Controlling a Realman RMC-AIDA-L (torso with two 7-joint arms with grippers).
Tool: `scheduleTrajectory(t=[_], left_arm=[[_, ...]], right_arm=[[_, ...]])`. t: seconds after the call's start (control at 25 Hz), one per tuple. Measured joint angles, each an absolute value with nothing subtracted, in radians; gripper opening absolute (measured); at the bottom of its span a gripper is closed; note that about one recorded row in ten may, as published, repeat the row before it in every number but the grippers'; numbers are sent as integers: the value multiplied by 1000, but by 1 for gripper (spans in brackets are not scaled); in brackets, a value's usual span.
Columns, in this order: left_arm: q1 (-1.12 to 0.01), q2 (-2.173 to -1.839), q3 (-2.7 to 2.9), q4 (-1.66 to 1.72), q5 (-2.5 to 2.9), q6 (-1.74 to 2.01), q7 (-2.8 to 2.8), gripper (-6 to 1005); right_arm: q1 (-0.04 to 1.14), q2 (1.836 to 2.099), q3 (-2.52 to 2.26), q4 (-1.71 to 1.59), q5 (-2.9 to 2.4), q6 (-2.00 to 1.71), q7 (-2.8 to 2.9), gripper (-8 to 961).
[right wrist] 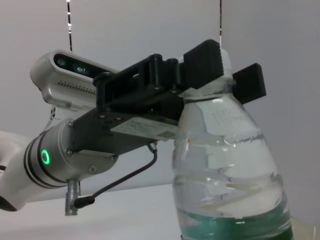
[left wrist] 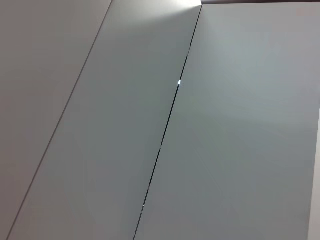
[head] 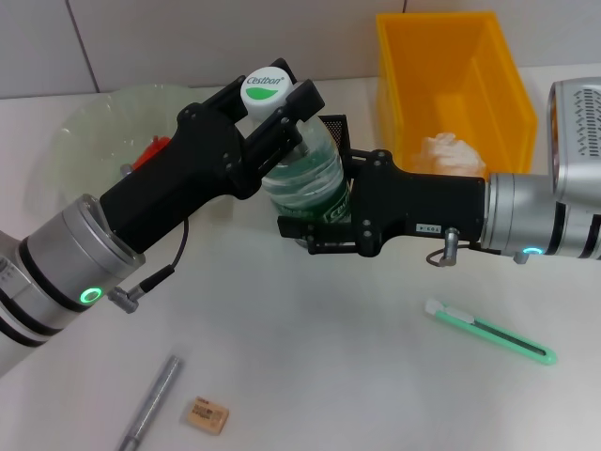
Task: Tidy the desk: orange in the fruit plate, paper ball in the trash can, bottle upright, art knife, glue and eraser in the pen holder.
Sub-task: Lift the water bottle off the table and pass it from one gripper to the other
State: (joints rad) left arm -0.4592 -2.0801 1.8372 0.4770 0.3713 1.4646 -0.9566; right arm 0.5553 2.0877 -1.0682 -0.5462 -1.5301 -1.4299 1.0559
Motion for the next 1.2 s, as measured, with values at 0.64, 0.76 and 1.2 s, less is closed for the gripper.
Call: scheduleTrajectory(t=[0.64,0.76,1.2], left_arm=[[-461,-2080,1828,494,372,1465,-955,455],[-458,-2079,1828,503,372,1465,-952,457],[-452,-2077,1827,517,372,1466,-951,464]], right_arm=[[551,2089,-1079,-538,-1529,-1417,1053,766],[553,2089,-1080,-529,-1528,-1417,1051,766],[554,2089,-1081,-507,-1528,-1419,1048,767]])
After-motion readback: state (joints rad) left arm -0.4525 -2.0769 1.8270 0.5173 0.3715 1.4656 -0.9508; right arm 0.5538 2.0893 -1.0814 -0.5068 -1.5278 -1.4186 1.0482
